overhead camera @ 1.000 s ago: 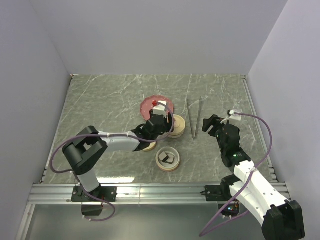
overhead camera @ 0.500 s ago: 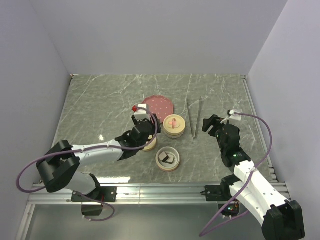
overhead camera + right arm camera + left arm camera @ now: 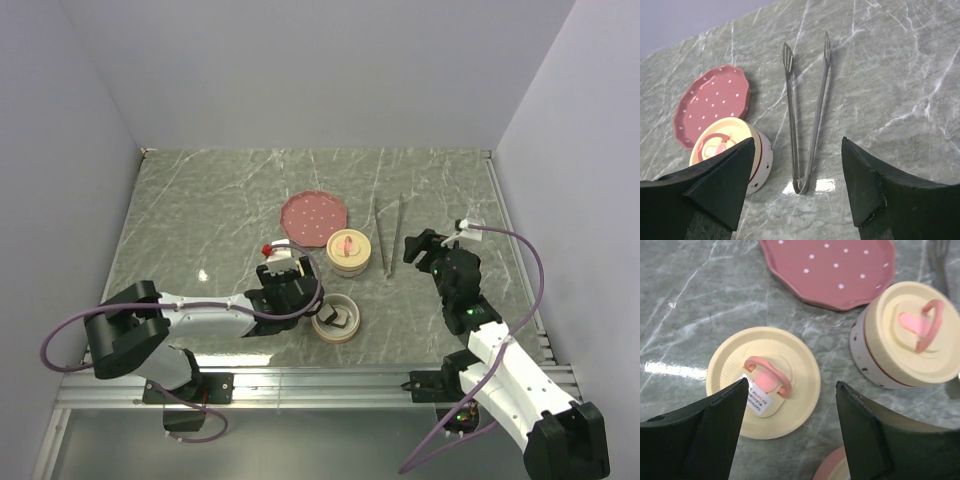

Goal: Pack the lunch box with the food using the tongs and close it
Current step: Pick up the lid of the lunch box with the left arm

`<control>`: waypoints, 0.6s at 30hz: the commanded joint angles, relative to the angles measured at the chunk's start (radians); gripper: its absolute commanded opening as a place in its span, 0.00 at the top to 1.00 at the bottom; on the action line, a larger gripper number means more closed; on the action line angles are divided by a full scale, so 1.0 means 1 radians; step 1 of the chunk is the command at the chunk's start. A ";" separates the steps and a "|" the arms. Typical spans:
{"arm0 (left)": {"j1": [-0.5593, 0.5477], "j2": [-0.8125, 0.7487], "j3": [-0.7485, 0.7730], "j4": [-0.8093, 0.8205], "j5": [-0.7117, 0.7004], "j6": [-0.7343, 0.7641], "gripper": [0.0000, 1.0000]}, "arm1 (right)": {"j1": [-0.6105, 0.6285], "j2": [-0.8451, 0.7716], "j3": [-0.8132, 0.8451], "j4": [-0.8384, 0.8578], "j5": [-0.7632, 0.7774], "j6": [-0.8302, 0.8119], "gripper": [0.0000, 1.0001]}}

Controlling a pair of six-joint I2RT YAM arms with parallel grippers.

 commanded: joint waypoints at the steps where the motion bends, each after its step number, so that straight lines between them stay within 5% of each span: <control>1: -0.004 0.035 0.038 -0.049 -0.043 -0.084 0.23 | -0.005 -0.021 -0.007 0.047 -0.009 0.004 0.23; 18: 0.097 0.115 0.016 0.161 0.109 0.034 0.23 | -0.006 -0.014 -0.007 0.053 -0.026 0.001 0.23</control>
